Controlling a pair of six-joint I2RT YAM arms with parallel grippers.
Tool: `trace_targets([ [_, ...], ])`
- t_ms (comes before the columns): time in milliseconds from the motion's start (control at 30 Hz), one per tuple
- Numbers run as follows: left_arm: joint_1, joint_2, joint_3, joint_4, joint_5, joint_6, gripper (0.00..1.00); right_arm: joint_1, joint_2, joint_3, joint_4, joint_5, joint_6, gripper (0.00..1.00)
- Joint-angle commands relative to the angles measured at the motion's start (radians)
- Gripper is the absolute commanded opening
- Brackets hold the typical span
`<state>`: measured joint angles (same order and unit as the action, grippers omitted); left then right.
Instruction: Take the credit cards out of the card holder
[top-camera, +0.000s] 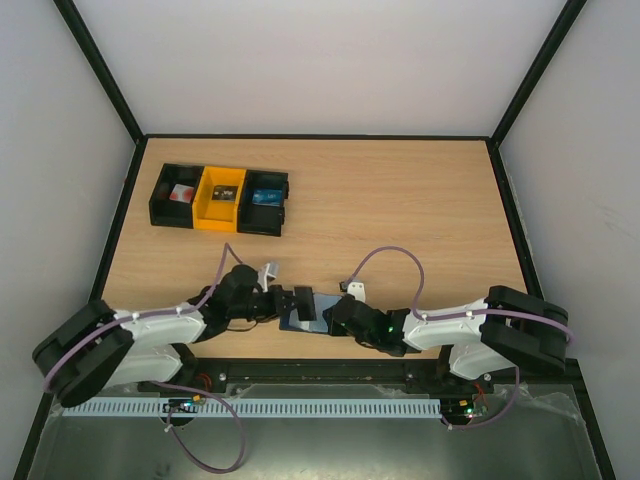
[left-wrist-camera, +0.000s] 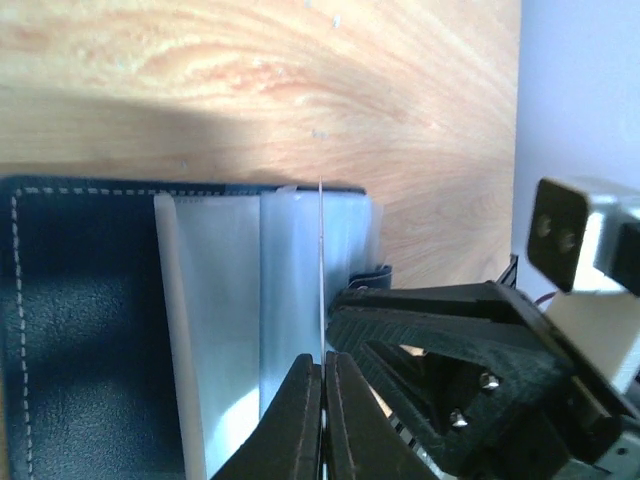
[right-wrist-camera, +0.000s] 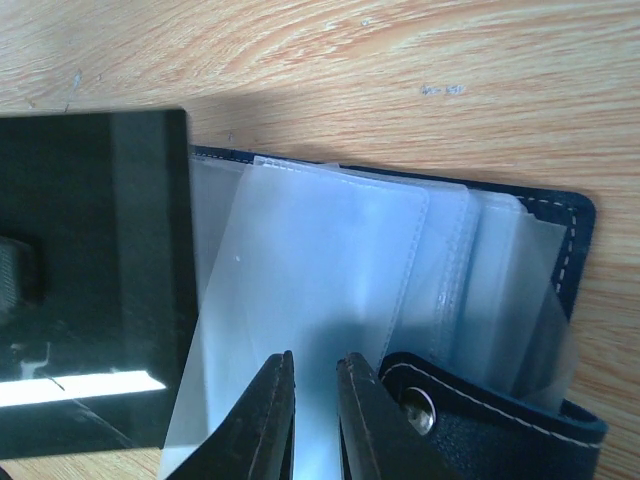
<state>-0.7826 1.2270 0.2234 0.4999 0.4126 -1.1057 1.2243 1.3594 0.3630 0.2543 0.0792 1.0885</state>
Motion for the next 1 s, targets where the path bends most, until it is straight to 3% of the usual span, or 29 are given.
trace_targets([
  [0,0.025,-0.104,-0.004,-0.127,-0.046,0.045,0.03,0.004,0.011,-0.022,-0.078,0.011,0.002,0.14],
  [400,0.046,-0.265,0.047,-0.320,-0.086,0.128,0.03,0.004,-0.151,0.032,-0.148,0.048,-0.068,0.17],
  [667,0.051,-0.298,0.061,-0.253,0.064,0.182,0.03,0.004,-0.285,0.076,-0.151,0.044,-0.195,0.21],
  [967,0.052,-0.388,0.067,-0.245,0.221,0.220,0.03,0.004,-0.489,-0.022,-0.016,0.018,-0.137,0.25],
])
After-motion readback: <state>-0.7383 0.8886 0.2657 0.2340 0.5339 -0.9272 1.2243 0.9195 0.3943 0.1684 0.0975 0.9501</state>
